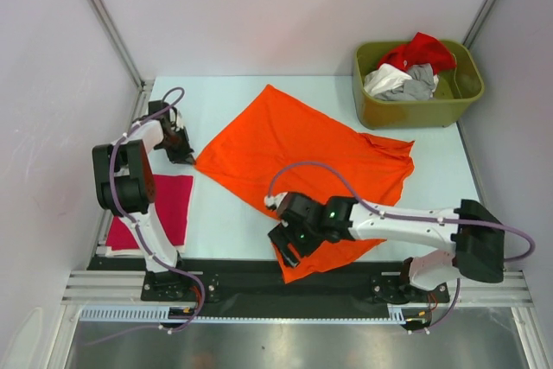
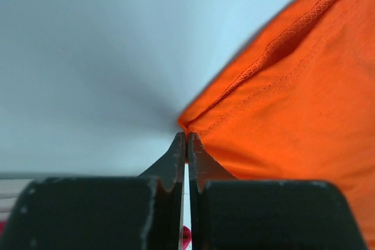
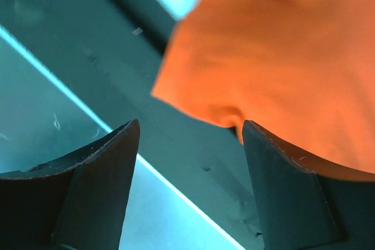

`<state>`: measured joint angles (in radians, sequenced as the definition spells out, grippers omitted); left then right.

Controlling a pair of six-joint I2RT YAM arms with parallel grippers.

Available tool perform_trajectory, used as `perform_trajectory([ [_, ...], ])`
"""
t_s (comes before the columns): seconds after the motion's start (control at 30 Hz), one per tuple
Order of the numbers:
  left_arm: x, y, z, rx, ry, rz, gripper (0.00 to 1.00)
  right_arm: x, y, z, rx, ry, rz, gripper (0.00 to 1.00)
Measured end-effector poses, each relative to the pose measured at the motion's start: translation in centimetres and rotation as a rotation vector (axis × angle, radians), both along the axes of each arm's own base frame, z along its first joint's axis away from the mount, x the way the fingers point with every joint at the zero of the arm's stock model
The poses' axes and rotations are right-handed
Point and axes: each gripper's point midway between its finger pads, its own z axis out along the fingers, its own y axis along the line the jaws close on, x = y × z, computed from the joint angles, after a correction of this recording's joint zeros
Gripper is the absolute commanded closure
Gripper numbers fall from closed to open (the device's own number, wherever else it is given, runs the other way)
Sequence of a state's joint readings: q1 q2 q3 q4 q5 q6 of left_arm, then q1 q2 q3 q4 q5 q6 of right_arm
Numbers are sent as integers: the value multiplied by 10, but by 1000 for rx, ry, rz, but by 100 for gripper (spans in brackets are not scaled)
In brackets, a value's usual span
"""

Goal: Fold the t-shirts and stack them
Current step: Fold the tshirt

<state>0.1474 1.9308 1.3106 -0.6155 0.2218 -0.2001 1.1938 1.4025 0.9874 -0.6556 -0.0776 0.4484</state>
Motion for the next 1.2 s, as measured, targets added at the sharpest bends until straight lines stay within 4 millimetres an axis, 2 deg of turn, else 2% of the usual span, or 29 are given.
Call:
perform_trajectory([
  [0.2, 3, 1, 2, -1, -8, 2, 100, -38, 22, -19, -88, -15, 152, 34],
  [0.33, 3, 1, 2, -1, -9, 2, 99, -55, 22, -34, -159, -54, 190, 34],
  [0.47, 3, 1, 3, 0, -9, 3, 100, -68, 21, -38, -194, -96, 214, 39],
  [0.7, 2, 1, 4, 0, -11, 3, 100, -67, 26, -49, -233, -141, 213, 47],
  [1.07, 2, 5, 10, 1, -27, 14, 100, -61, 27, -70, -283, -169, 208, 51],
  [1.17, 1, 6, 9, -4, -24, 18, 100, -60, 28, -74, -290, -171, 216, 61],
  [1.2, 1, 7, 9, -6, -24, 19, 100, -60, 28, -76, -293, -171, 217, 68],
])
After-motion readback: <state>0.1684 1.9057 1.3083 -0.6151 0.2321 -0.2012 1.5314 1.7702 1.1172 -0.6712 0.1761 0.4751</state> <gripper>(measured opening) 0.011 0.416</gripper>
